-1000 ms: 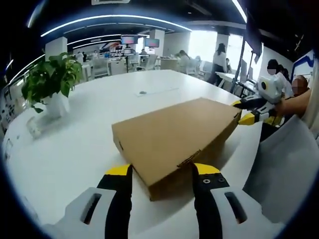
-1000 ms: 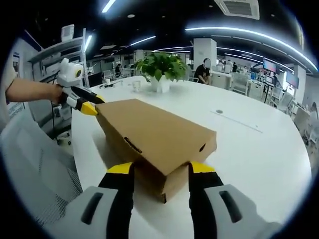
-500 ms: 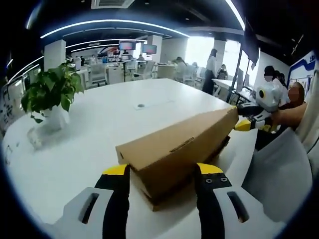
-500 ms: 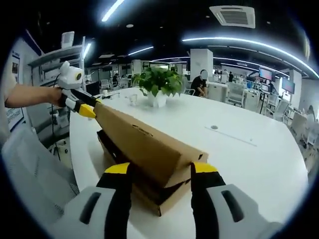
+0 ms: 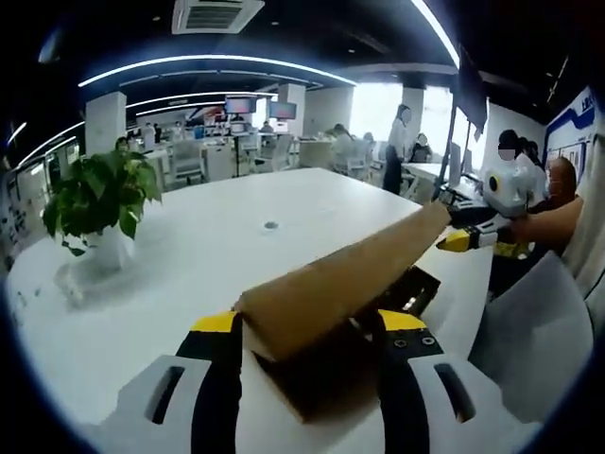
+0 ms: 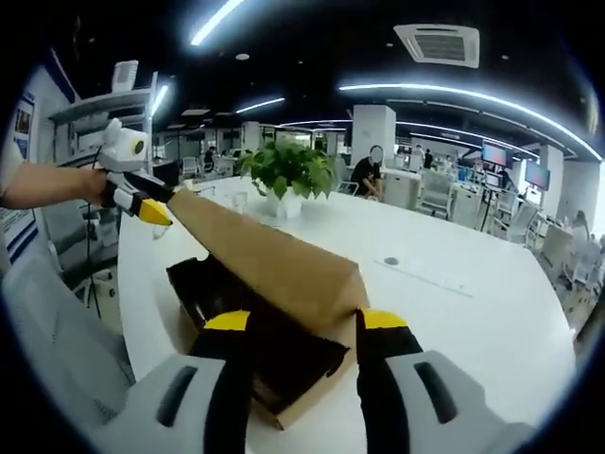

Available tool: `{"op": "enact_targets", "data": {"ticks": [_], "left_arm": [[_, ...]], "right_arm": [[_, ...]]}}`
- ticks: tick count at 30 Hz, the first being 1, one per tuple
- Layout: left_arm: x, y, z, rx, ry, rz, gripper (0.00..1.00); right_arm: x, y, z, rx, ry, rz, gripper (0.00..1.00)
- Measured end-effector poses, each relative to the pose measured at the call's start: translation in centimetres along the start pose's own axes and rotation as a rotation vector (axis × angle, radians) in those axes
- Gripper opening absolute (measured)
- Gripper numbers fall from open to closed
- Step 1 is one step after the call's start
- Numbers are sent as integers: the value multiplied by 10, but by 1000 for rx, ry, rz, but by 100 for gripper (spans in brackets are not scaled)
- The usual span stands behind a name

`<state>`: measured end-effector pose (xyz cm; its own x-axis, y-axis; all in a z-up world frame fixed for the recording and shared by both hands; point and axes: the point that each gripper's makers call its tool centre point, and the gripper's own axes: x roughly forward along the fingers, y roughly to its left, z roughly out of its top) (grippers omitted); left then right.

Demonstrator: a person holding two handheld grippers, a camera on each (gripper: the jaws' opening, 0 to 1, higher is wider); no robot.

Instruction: Operate the shoe box by opening the lid, removing the specified soft item, and placing it in the target area until the item is outside and the box remains undamaged.

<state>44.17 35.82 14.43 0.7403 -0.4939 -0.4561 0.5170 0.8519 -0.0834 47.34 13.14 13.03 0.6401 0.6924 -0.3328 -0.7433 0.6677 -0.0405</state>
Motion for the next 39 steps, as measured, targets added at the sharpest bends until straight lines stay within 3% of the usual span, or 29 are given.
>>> {"op": "enact_targets", "data": {"ticks": [16,22,28,33,39], "left_arm": [[12,27,20,13,-47,50,45],[19,44,28,25,-57,96,36],[21,63,33,33,-56,155,16],[26,67,37,28,-62,156,16],[29,76,42,36,-56,189,7]], "right_arm": [[12,-19,17,-36,-14,-10,35],[20,-29,23,-55,-23,-26,32],[24,-37,27,-64,-25,-40,28],[28,-40,29,-68,-29,-44,29],[31,-47,32,-71,-28,-61,26]]}}
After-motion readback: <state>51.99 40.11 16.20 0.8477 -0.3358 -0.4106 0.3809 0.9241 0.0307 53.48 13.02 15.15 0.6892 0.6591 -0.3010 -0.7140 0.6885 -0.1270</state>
